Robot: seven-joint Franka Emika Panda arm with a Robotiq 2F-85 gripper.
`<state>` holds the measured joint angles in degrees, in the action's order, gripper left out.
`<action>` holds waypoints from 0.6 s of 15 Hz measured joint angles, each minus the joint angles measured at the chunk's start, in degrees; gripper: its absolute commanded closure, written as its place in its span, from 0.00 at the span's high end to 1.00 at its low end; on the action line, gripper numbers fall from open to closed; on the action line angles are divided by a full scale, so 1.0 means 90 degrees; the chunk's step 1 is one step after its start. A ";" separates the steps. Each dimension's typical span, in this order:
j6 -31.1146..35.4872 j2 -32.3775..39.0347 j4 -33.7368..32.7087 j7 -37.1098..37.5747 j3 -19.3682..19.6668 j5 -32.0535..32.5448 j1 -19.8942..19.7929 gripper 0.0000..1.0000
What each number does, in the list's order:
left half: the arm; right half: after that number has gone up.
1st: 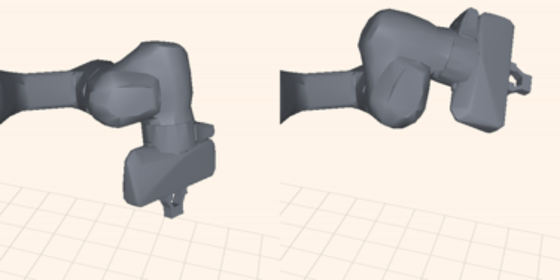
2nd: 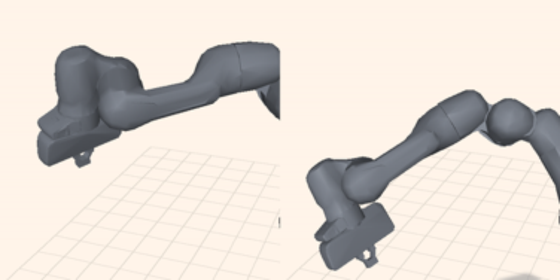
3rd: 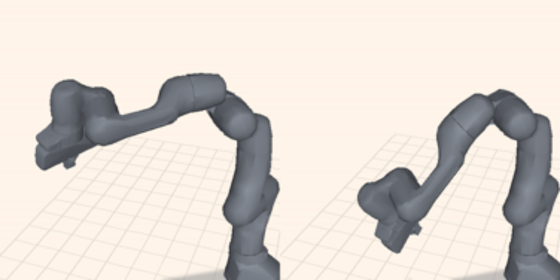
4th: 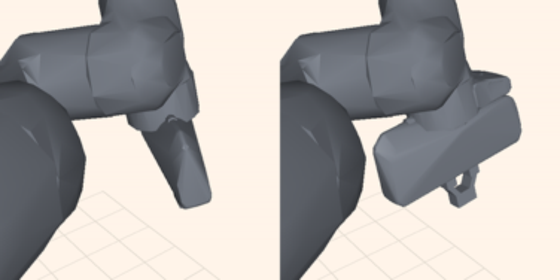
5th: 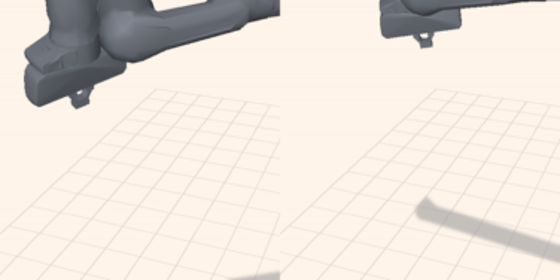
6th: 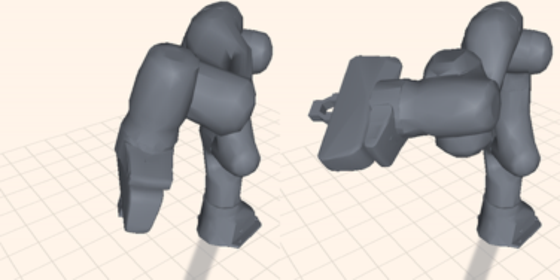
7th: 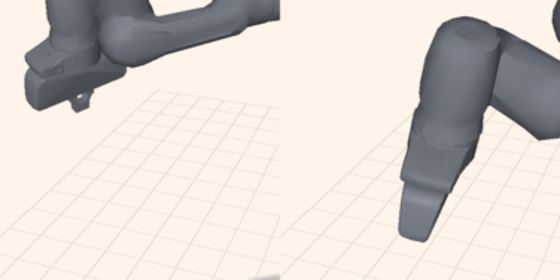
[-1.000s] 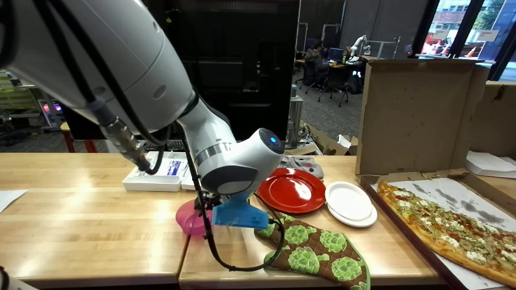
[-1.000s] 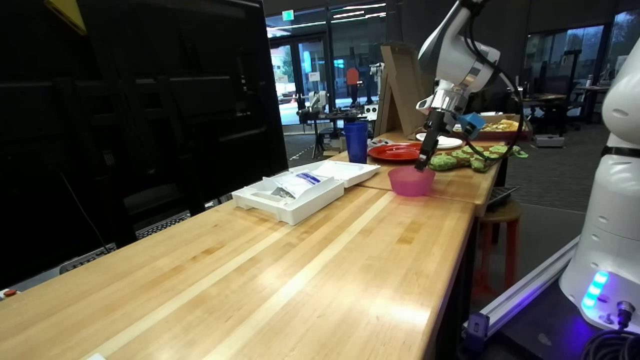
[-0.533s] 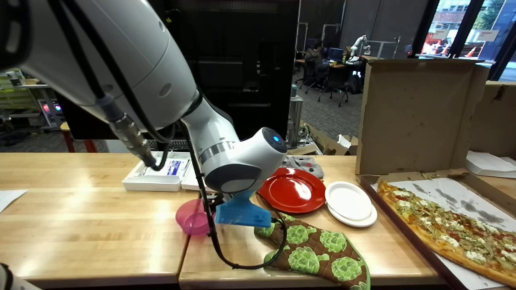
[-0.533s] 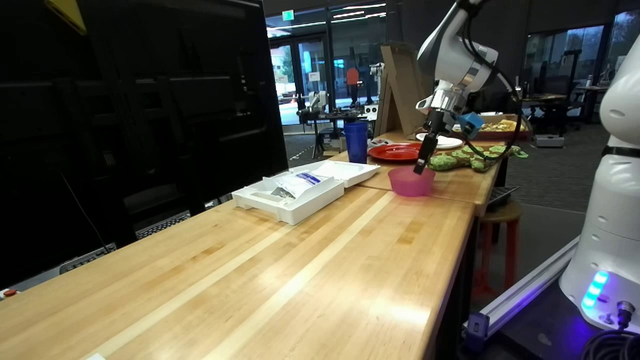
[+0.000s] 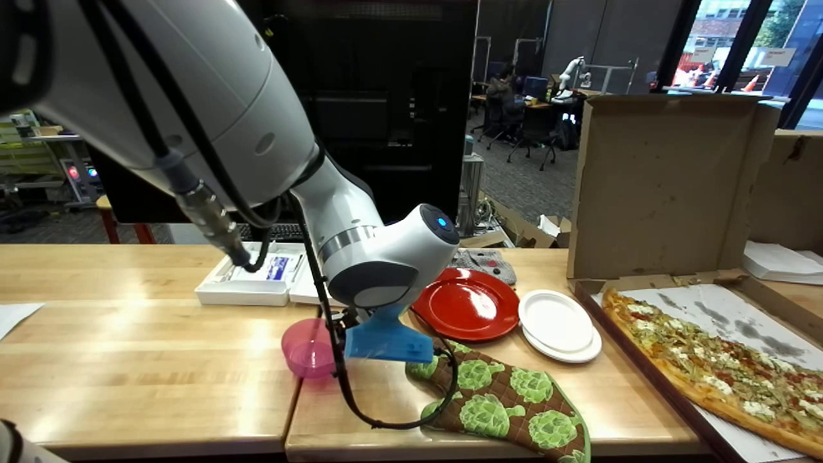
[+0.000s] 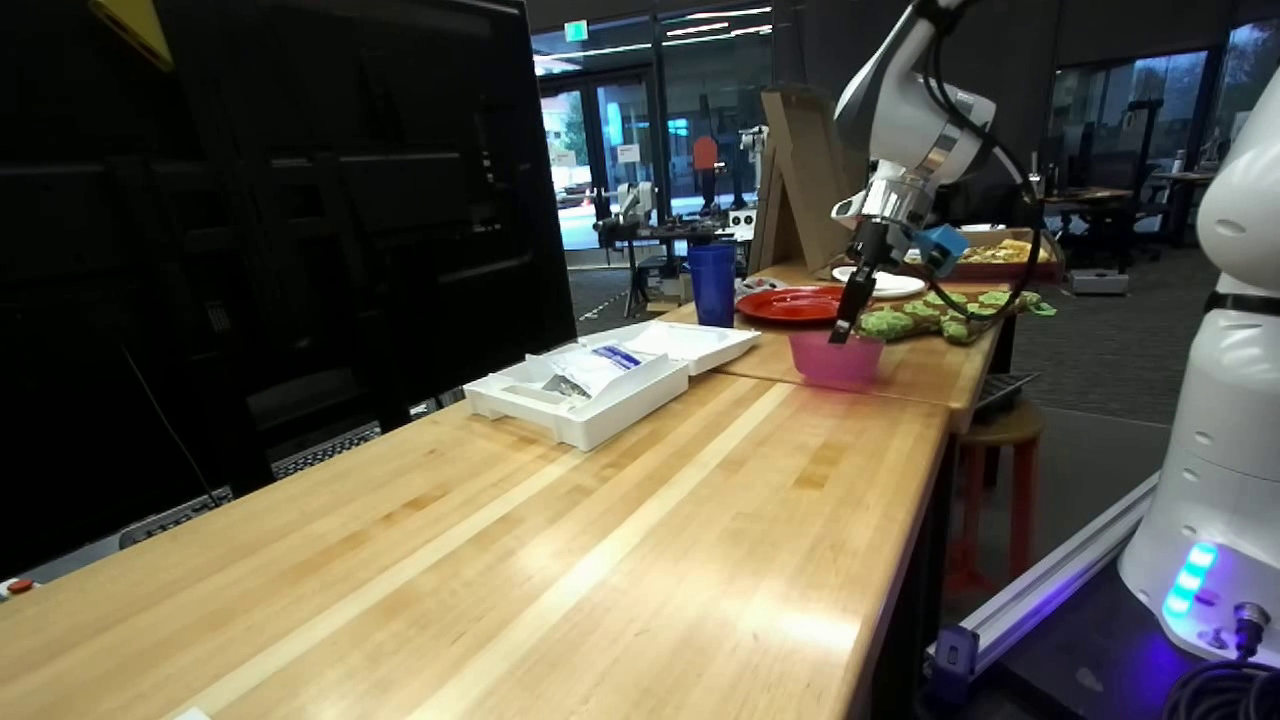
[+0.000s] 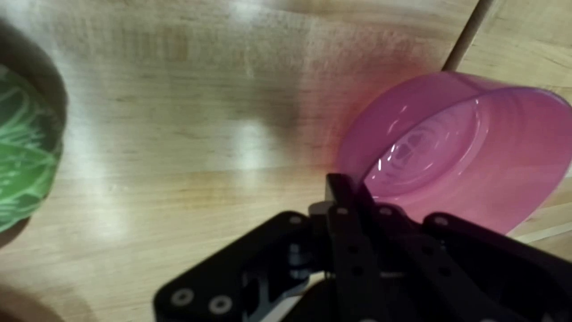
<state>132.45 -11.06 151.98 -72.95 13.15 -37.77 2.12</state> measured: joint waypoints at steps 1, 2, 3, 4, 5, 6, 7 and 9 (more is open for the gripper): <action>-0.0002 0.0000 -0.0004 0.0000 -0.0012 0.0000 0.0000 0.01; -0.0002 0.0000 -0.0008 0.0000 -0.0025 0.0000 0.0000 0.01; -0.0002 0.0000 -0.0015 0.0000 -0.0039 0.0000 0.0000 0.01; -0.0002 0.0000 -0.0030 0.0000 -0.0052 0.0000 0.0000 0.01; -0.0002 0.0000 -0.0058 0.0001 -0.0063 0.0000 -0.0002 0.01; -0.0002 0.0000 -0.0091 0.0001 -0.0072 0.0000 -0.0003 0.01; -0.0002 -0.0001 -0.0134 0.0002 -0.0078 0.0000 -0.0006 0.01; -0.0002 -0.0006 -0.0233 0.0004 -0.0095 0.0000 -0.0020 0.01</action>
<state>132.43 -11.11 149.88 -72.92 12.30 -37.77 1.94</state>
